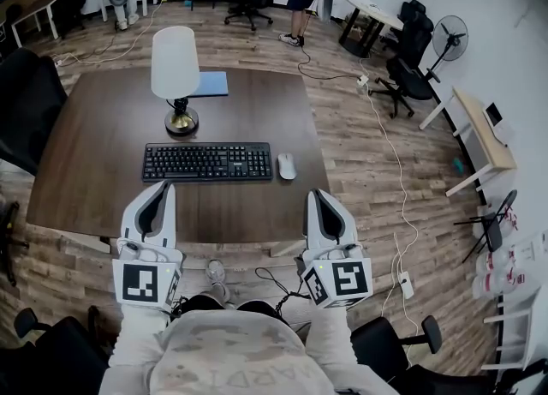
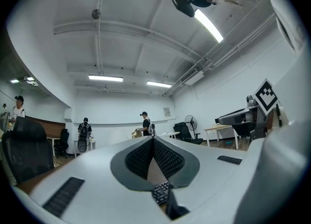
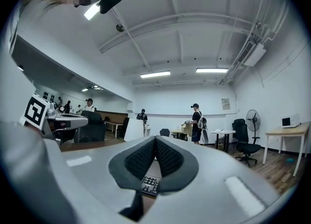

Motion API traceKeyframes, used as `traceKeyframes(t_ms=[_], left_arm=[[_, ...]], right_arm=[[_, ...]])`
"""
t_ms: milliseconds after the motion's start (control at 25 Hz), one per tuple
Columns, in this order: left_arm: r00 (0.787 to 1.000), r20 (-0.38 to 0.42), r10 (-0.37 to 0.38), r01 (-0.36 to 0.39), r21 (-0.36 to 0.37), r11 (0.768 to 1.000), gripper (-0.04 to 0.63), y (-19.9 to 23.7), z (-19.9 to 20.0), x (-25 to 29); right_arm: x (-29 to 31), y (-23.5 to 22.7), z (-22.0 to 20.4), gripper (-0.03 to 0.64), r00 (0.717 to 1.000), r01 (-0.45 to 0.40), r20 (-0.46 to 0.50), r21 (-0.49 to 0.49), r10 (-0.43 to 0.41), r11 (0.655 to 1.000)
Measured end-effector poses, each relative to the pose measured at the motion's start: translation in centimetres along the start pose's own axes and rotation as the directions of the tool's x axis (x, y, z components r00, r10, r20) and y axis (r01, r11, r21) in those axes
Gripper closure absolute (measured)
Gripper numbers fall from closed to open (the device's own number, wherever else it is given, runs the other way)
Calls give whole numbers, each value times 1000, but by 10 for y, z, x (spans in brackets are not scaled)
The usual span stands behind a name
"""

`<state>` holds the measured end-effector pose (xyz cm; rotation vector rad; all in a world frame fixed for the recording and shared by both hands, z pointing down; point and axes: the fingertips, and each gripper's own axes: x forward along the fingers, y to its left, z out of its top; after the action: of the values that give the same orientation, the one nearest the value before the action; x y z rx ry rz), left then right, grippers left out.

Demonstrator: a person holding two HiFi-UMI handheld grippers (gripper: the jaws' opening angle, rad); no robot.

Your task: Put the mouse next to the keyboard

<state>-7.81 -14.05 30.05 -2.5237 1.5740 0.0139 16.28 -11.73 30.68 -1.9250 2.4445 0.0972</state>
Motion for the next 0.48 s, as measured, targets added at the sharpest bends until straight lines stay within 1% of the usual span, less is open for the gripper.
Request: traceKeyframes(t_ms=[480], left_arm=[[1000, 5, 2, -2, 1, 1000, 589, -2, 1, -6]], right_arm=[[-5, 2, 1, 607, 1000, -7, 6, -8, 7, 1000]])
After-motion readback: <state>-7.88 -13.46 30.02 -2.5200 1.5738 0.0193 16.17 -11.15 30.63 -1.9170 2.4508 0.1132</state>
